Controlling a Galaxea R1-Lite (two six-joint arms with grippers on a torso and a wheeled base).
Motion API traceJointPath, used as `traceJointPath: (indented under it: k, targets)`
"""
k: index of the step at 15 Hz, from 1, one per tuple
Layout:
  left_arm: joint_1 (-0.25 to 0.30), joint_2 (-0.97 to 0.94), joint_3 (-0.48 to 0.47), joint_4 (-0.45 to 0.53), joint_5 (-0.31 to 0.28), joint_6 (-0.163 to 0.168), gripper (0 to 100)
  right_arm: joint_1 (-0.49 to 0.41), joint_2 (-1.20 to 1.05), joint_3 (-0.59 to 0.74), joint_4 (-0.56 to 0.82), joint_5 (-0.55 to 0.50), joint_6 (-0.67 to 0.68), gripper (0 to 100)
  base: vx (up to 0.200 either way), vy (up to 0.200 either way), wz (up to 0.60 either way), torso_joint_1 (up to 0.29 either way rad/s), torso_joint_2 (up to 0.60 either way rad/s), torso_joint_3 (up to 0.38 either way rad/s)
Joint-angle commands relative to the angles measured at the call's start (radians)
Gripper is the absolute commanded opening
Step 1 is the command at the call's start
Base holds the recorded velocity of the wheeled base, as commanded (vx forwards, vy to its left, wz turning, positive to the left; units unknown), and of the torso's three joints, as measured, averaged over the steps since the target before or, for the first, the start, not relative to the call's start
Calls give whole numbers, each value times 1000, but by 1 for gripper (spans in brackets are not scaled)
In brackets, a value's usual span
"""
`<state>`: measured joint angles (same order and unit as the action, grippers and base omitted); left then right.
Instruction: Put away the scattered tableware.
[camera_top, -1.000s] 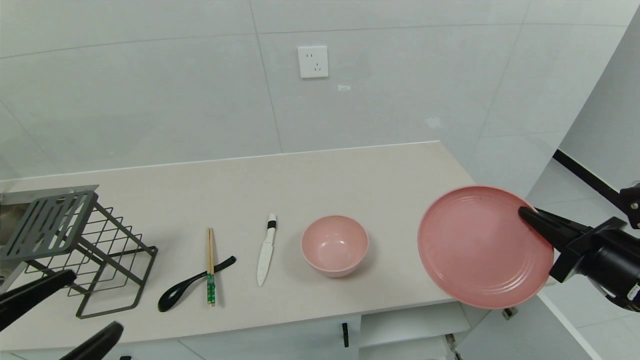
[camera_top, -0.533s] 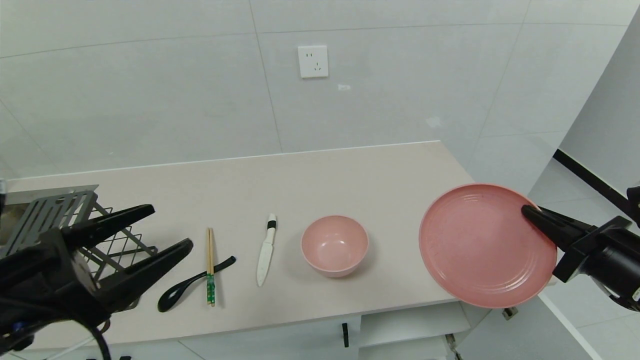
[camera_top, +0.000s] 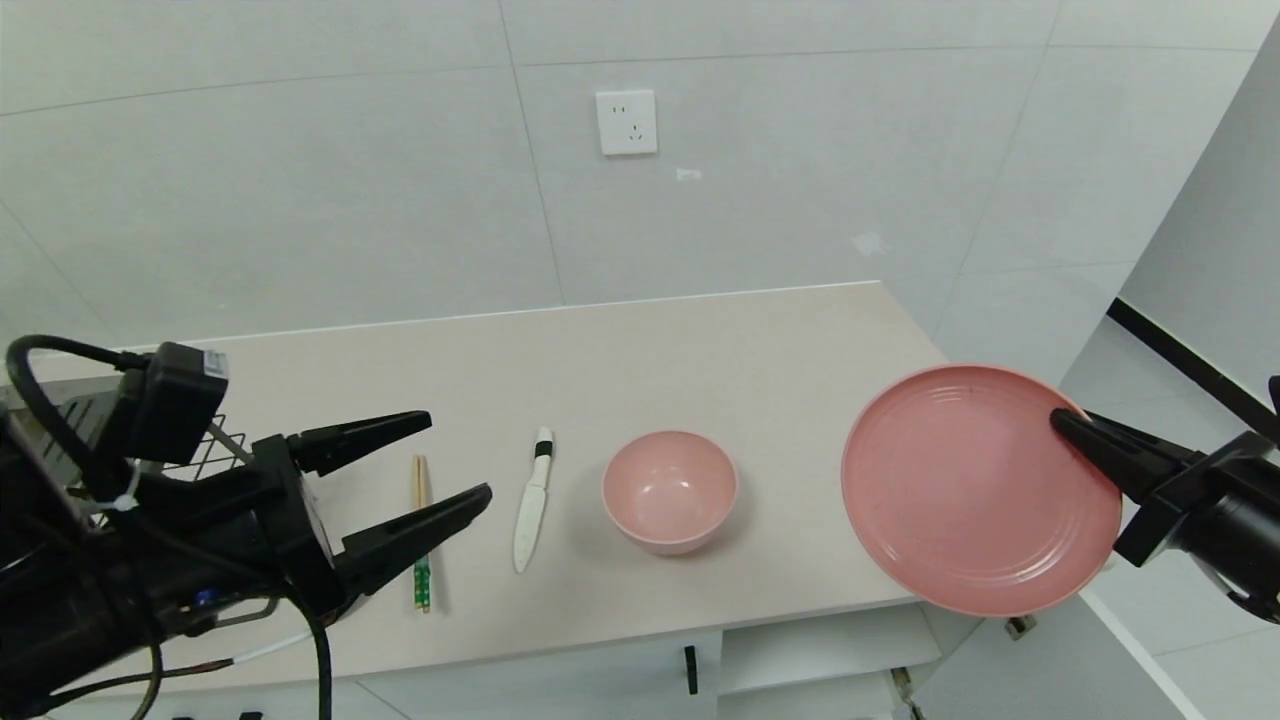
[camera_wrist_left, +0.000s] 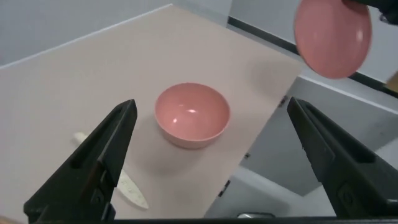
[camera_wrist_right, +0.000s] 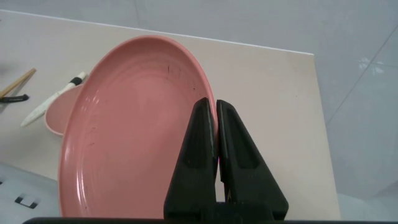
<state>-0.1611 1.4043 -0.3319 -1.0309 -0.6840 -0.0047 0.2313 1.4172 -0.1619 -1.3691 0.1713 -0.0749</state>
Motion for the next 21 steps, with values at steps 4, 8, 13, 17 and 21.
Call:
traceJointPath:
  k: [4,8,13,17,21]
  targets:
    - [-38,177,-167,25,144,-74,100,0,-15,5,1,1,0,0,0,0,0,0,0,0]
    - [-137,203,-242,258,251,-138,100,0,-15,13,2,1,-2,0,0,0,0,0,0,0]
    - [-158,265,-236,295,255,-70,100,0,-14,19,2,1,-3,0,0,0,0,0,0,0]
    - [-192,351,-245,296,342,-28,100,0,-12,21,2,1,-3,0,0,0,0,0,0,0]
    - [-229,424,-294,302,376,-29,100,0,-11,28,4,1,-3,0,0,0,0,0,0,0]
